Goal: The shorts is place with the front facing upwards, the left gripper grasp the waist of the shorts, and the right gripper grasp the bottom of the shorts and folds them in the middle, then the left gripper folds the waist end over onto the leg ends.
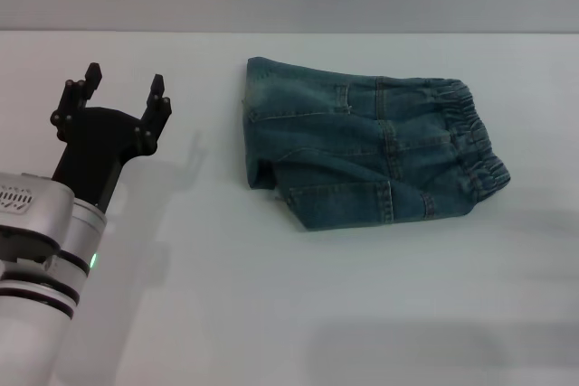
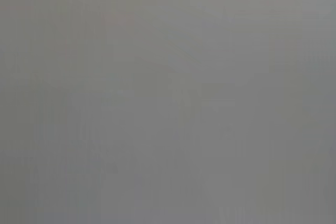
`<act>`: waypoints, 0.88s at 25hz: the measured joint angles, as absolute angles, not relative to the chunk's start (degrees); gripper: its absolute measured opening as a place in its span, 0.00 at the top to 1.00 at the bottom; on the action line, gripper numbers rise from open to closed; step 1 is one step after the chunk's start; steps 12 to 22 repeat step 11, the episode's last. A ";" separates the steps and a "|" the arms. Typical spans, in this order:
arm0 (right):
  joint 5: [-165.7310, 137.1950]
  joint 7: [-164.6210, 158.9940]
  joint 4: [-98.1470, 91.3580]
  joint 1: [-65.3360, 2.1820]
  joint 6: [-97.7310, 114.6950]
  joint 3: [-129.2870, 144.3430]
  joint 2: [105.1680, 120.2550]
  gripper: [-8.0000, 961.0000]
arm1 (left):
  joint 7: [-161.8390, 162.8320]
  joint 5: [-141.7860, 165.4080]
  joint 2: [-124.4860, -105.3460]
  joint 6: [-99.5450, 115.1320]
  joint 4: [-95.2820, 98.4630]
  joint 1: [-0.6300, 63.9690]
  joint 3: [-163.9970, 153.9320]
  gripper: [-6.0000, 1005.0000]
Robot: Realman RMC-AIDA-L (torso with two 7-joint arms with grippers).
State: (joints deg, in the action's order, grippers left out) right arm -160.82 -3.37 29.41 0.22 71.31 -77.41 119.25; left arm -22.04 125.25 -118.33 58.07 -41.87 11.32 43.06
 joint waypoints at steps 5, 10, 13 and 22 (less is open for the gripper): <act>-160.78 -3.39 29.29 -0.01 71.37 -77.42 119.27 0.28 | -21.83 125.13 -118.31 57.81 -41.37 11.14 42.86 0.31; -160.75 -3.41 29.25 -0.14 71.46 -77.49 119.27 0.26 | -19.47 124.90 -118.39 57.91 -40.93 10.83 42.78 0.16; -160.75 -3.41 29.20 -0.20 71.47 -77.53 119.27 0.26 | -18.09 124.89 -118.37 57.92 -40.71 10.78 42.85 0.16; -160.75 -3.41 29.20 -0.20 71.47 -77.53 119.27 0.26 | -18.09 124.89 -118.37 57.92 -40.71 10.78 42.85 0.16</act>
